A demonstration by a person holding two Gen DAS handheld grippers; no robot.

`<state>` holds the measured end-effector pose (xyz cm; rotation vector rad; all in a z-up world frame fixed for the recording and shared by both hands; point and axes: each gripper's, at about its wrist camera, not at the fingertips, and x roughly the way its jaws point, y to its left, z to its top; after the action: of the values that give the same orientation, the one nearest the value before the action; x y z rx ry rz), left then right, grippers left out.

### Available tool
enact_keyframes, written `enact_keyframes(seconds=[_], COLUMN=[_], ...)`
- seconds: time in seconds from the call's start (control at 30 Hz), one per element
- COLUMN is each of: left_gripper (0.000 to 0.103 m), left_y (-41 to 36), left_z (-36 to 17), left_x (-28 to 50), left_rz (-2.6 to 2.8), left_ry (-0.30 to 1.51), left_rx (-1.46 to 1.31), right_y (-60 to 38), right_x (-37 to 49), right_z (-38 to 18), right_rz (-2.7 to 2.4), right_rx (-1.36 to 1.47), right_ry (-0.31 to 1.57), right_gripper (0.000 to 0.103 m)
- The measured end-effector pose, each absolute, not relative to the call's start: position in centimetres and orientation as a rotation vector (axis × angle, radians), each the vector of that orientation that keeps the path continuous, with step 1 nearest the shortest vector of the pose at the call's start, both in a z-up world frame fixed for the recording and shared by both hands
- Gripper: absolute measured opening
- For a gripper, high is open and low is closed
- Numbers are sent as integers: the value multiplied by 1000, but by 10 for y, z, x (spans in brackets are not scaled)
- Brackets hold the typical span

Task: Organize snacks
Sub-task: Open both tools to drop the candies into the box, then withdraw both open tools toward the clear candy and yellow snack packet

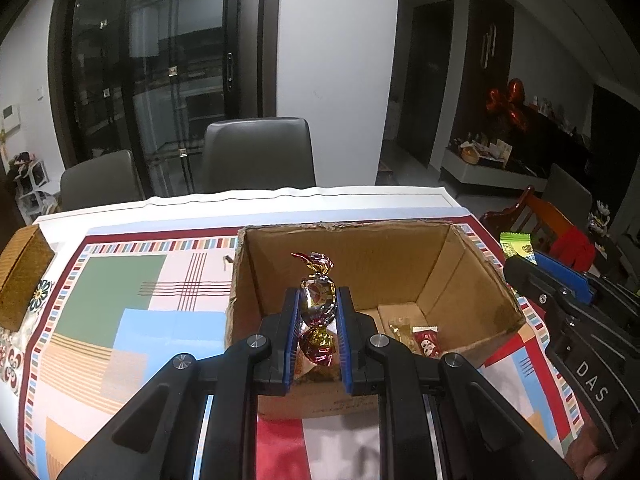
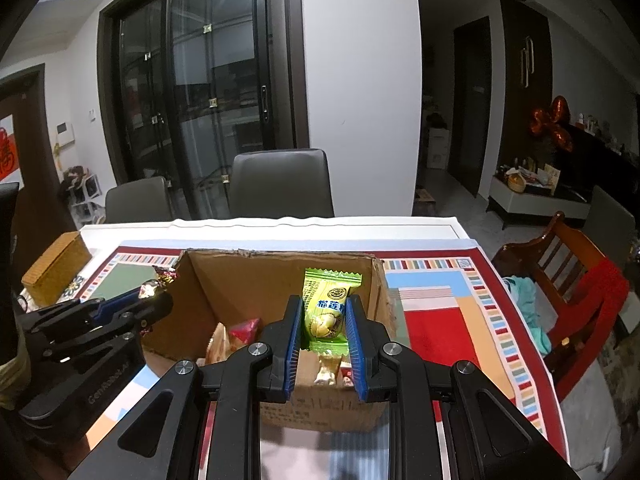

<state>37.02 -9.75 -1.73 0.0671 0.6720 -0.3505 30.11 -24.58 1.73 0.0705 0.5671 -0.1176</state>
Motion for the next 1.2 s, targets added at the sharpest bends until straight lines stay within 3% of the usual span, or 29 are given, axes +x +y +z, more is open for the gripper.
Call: enact_keyframes(seconds=[0.57,0.67,0.73,0.93,1.2], left_gripper=[21,41,45,69,77], left_y=[-105,-103,-103,-97,-83], left_z=[-31,-30,-30,-28,-26], left_x=[391,391,390,385,373], left_rz=[-367,-368,-363,-334,-280], left_ry=[710,707,704,694,694], left_rx=[66,61,64,62,47], right_y=[-252,-253,-254,-255,-249], right_x=[334,336,337,332,322], right_z=[-2,-2,-3,0,10], right_rz=[-115,-130,-138,-153,-136], right_rx=[54,44,45,65,73], right_ry=[617,613,611,592,575], right_gripper=[24,31,47,66,72])
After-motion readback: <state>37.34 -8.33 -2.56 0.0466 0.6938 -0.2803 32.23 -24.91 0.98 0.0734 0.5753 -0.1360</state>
